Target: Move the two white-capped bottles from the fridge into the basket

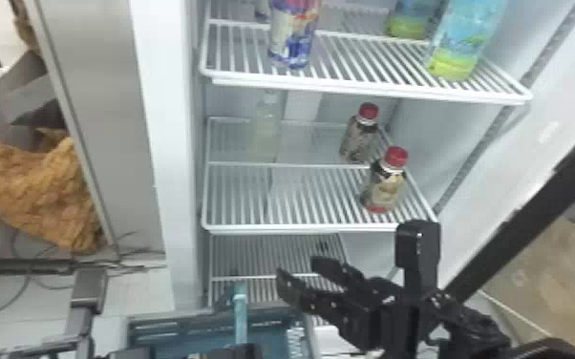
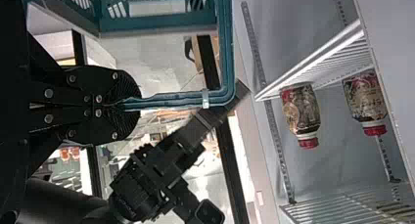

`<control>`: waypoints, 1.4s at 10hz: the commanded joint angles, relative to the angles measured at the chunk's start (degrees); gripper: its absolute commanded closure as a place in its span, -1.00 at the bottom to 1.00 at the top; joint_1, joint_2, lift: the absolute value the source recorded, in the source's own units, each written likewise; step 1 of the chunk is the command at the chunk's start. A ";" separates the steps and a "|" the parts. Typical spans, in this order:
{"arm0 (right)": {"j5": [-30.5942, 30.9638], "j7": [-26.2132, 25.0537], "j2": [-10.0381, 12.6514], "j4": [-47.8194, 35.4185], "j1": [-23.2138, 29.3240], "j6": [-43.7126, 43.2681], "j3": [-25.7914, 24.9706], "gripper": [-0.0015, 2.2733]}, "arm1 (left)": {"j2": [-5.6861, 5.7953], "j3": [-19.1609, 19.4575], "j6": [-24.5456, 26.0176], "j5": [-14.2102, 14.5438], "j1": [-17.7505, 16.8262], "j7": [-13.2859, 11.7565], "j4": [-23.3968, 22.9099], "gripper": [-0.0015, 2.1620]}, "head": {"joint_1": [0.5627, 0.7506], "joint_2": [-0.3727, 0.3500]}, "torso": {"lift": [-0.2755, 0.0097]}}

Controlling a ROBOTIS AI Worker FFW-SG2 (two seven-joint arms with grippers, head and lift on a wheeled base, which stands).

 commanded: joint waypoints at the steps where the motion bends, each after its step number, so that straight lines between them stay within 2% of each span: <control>1: -0.02 0.01 0.33 0.80 0.49 -7.14 -0.32 -0.54 | -0.02 -0.04 0.00 0.12 0.13 0.00 0.00 0.07 | 0.41 -0.57 | -0.89; 4: -0.25 -0.17 0.33 5.86 -0.50 -22.04 0.60 -0.54 | -0.02 0.07 -0.14 0.12 0.13 0.00 0.00 0.07 | 0.41 -0.57 | -0.89; 7: -0.25 -2.01 -0.11 12.89 -3.59 -34.00 3.68 -0.55 | -0.02 -0.04 -0.28 0.12 0.13 0.00 0.00 0.07 | 0.41 -0.53 | -0.89; 11: 1.12 -5.18 -0.37 17.67 -5.42 -41.17 5.51 -0.57 | -0.02 -0.27 -0.28 0.12 0.13 0.00 0.00 0.07 | 0.41 -0.49 | -0.89; 14: 2.38 -7.64 -0.55 20.49 -6.83 -44.68 6.77 -0.74 | -0.02 -0.27 -0.28 0.12 -0.01 0.00 0.00 0.07 | 0.41 -0.50 | -0.89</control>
